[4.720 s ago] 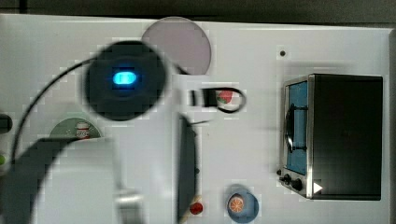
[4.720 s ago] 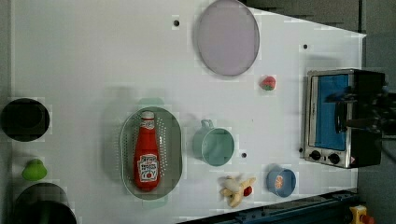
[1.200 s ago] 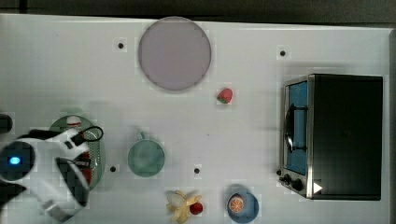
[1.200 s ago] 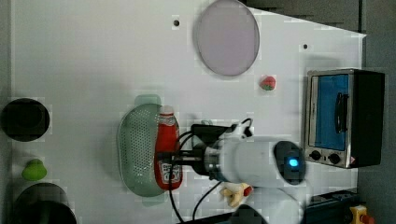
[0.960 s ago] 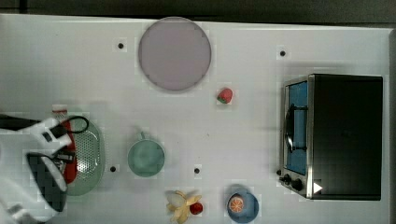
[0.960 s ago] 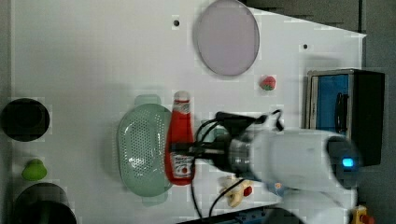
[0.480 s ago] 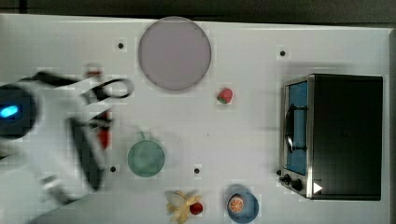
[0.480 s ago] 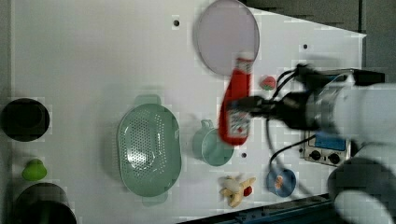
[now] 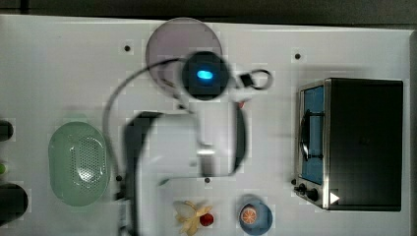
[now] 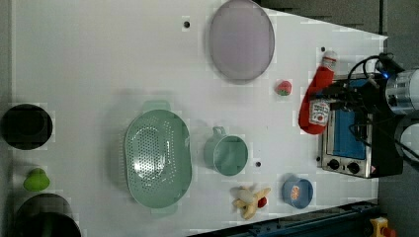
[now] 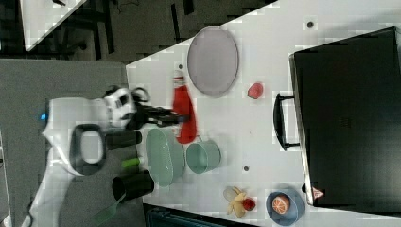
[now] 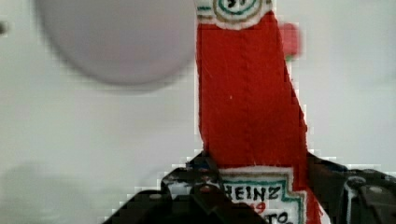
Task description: Pick ketchup from strainer and place it on the table
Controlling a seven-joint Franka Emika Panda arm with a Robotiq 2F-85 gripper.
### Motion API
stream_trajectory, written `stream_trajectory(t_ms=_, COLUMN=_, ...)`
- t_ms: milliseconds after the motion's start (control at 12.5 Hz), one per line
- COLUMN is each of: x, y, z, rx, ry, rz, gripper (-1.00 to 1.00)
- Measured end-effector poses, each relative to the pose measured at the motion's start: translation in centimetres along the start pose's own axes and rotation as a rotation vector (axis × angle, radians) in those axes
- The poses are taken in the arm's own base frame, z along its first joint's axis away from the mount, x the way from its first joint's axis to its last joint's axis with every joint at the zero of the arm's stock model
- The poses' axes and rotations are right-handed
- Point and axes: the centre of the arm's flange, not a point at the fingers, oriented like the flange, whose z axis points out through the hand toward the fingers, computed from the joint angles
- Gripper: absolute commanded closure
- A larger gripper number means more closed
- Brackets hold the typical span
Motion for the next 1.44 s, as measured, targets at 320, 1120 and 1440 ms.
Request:
stream_trajectory(t_ms=320, x=-0.5, y=5.8, z=5.9, rx=-0.023, ry=-0.052, rz=0.064, gripper=-0.18)
stream_trajectory(t_ms=1120, x=-4.3, y=4.4, z=21.3, rx=-0.024, ry=-0.08, rz=-0.008, gripper=-1.0)
stream_trajectory(t_ms=1440, x=-4.1, y=3.1, z=18.3, rx=-0.017, ry=-0.045, rz=-0.034, gripper=-1.0)
